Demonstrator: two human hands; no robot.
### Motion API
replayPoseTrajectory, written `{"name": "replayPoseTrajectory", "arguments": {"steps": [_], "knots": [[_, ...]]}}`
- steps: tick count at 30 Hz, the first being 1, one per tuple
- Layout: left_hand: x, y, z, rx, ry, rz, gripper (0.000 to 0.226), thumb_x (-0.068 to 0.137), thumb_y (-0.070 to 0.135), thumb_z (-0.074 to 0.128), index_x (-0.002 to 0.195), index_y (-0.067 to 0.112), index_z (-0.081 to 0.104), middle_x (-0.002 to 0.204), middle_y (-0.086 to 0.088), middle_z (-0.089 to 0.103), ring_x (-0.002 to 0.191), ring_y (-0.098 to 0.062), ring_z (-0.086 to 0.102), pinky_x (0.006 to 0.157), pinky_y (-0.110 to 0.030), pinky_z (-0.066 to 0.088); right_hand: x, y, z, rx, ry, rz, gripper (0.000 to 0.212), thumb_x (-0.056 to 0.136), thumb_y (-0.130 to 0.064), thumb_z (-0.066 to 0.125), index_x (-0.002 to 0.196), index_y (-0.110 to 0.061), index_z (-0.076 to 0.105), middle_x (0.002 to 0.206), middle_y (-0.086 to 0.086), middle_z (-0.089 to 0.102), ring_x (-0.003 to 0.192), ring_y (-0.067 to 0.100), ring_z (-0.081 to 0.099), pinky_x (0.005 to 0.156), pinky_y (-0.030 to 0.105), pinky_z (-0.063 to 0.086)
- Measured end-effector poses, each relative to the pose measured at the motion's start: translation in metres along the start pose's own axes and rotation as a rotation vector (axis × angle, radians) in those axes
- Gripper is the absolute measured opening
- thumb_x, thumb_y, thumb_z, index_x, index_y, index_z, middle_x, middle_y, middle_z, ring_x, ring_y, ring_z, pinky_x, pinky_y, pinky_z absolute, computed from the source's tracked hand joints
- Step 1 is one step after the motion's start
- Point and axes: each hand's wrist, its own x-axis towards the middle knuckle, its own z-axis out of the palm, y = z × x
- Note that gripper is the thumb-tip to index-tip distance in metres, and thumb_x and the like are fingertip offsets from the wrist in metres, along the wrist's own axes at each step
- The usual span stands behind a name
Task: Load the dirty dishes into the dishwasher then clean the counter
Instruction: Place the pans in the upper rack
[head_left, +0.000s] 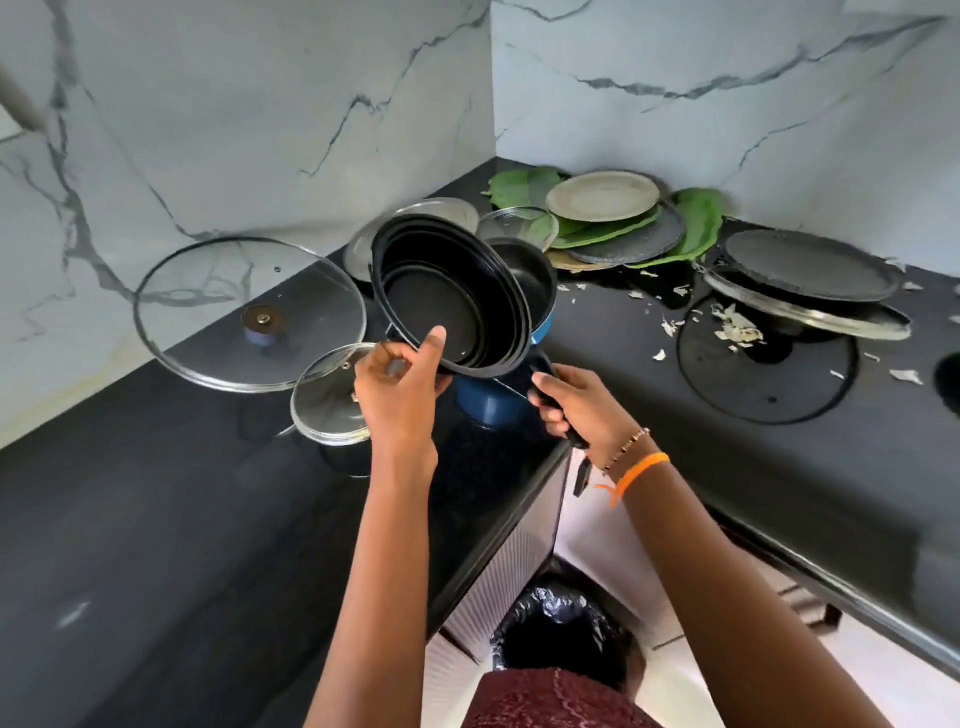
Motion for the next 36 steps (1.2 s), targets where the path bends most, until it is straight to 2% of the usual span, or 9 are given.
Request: {"name": "replayPoseTrajectory", "arguments": {"steps": [7,9,12,15,18,22,26,30,36], "knots": [[-0.059,-0.023,0.033,0.022,-0.211,0.048,0.036,0.074,0.019,0.077,0.080,0.019,0.042,0.075,0.006,0.054,0.067,-0.002,0.053,0.070,-0.020,0.048,-0.104,0.014,-0.075,-0.496,0.438,-0.367,0.013,0.091,-0.006,0.051,0.086,-0.017,0.056,0.065,0.000,0.054,0.044,-0.001,0.043,0.047,0.009,0.033],[-0.080,-0.030,0.047,0.132,-0.334,0.201,0.042,0.067,0.018,0.080,0.087,0.022,0.043,0.092,-0.006,0.051,0.080,-0.009,0.051,0.074,-0.019,0.045,-0.140,0.024,-0.091,-0.555,0.590,-0.403,0.025,0.091,-0.007,0.054,0.114,-0.015,0.058,0.078,-0.004,0.061,0.060,-0.005,0.053,0.059,0.005,0.040],[-0.114,-0.035,0.068,0.417,-0.515,0.585,0.048,0.057,0.020,0.078,0.089,0.032,0.044,0.101,0.012,0.044,0.091,-0.010,0.038,0.078,-0.020,0.036,-0.188,0.043,-0.117,-0.722,0.824,-0.446,0.049,0.090,-0.008,0.056,0.137,-0.011,0.043,0.107,0.003,0.065,0.094,0.009,0.060,0.081,0.015,0.046],[-0.152,-0.046,0.091,0.599,-0.644,0.876,0.048,0.055,0.012,0.079,0.094,0.016,0.052,0.104,0.005,0.047,0.094,-0.014,0.037,0.079,-0.021,0.025,-0.236,0.063,-0.147,-0.958,1.042,-0.446,0.053,0.090,-0.014,0.057,0.139,-0.011,0.039,0.107,0.015,0.064,0.089,0.030,0.062,0.073,0.036,0.051],[-0.198,-0.059,0.113,0.683,-0.720,0.896,0.052,0.054,0.013,0.082,0.095,0.019,0.050,0.106,-0.006,0.052,0.097,-0.029,0.045,0.079,-0.020,0.020,-0.283,0.079,-0.174,-1.116,1.234,-0.419,0.053,0.086,-0.013,0.058,0.137,-0.009,0.043,0.096,0.018,0.064,0.075,0.038,0.062,0.054,0.036,0.049],[-0.270,-0.074,0.135,0.661,-0.871,0.892,0.060,0.054,0.022,0.086,0.094,0.029,0.042,0.110,-0.004,0.051,0.102,-0.028,0.043,0.081,-0.028,0.022,-0.352,0.101,-0.209,-1.045,1.469,-0.360,0.053,0.081,-0.015,0.059,0.133,-0.011,0.048,0.093,0.011,0.069,0.072,0.032,0.065,0.052,0.028,0.044],[-0.374,-0.097,0.153,0.593,-1.083,0.937,0.056,0.053,0.035,0.082,0.093,0.028,0.043,0.111,-0.004,0.052,0.103,-0.027,0.044,0.083,-0.031,0.024,-0.452,0.136,-0.256,-0.779,1.633,-0.251,0.048,0.083,-0.036,0.056,0.126,-0.022,0.042,0.087,-0.002,0.066,0.074,0.033,0.066,0.059,0.034,0.046],[-0.486,-0.126,0.153,0.522,-1.308,0.932,0.054,0.048,0.038,0.081,0.088,0.031,0.044,0.113,0.005,0.050,0.100,-0.020,0.040,0.081,-0.027,0.021,-0.551,0.187,-0.294,-0.813,1.814,-0.128,0.057,0.085,-0.055,0.037,0.117,-0.011,0.054,0.078,0.013,0.070,0.066,0.041,0.064,0.052,0.036,0.044],[-0.602,-0.171,0.141,0.477,-1.623,0.990,0.043,0.051,0.032,0.084,0.074,0.028,0.048,0.117,0.013,0.044,0.102,-0.020,0.044,0.087,-0.025,0.022,-0.670,0.273,-0.307,-0.662,1.996,0.054,0.069,0.093,-0.057,0.022,0.117,-0.006,0.061,0.077,0.024,0.068,0.061,0.041,0.062,0.051,0.036,0.045]]}}
